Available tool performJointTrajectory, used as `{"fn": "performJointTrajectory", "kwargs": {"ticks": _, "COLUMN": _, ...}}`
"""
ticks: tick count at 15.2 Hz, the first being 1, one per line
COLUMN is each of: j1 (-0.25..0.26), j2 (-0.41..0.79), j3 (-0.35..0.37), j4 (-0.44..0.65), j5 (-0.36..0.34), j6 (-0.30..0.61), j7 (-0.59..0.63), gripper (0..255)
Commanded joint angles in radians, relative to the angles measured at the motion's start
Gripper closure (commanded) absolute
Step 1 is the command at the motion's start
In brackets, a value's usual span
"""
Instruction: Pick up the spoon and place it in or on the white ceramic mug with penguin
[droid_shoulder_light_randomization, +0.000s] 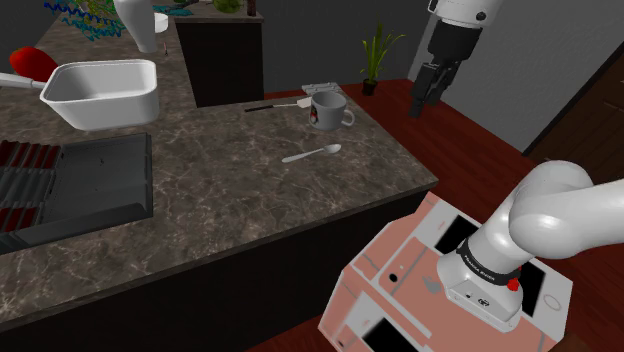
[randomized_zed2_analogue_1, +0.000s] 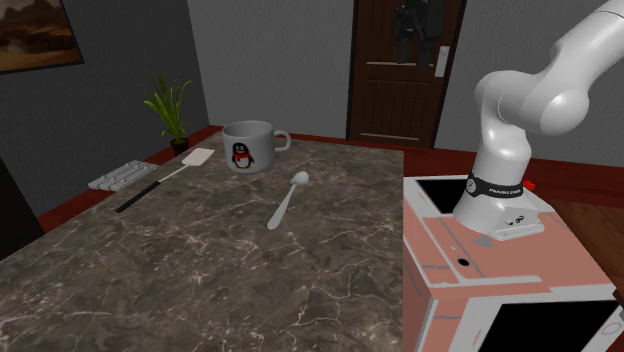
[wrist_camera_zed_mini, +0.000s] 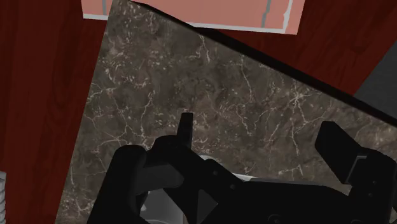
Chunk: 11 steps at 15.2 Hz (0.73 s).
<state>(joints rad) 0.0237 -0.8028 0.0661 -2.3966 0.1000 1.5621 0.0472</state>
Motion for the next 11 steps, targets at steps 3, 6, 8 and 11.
{"fn": "performJointTrajectory", "kwargs": {"ticks": 3, "j1": 0.017, "j2": 0.04, "j3": -0.03, "j4": -0.027, "j5": -0.01, "j6": 0.078, "j7": -0.087, "gripper": 0}}
{"fn": "performJointTrajectory", "kwargs": {"ticks": 6, "j1": 0.044, "j2": 0.114, "j3": -0.074, "j4": -0.053, "j5": -0.018, "j6": 0.194, "j7": -0.218, "gripper": 0}}
{"fn": "performJointTrajectory", "kwargs": {"ticks": 8, "j1": 0.065, "j2": 0.173, "j3": -0.102, "j4": -0.059, "j5": -0.018, "j6": 0.269, "j7": -0.304, "gripper": 0}}
{"fn": "performJointTrajectory", "kwargs": {"ticks": 11, "j1": 0.098, "j2": 0.272, "j3": -0.141, "j4": -0.054, "j5": -0.008, "j6": 0.374, "j7": -0.436, "gripper": 0}}
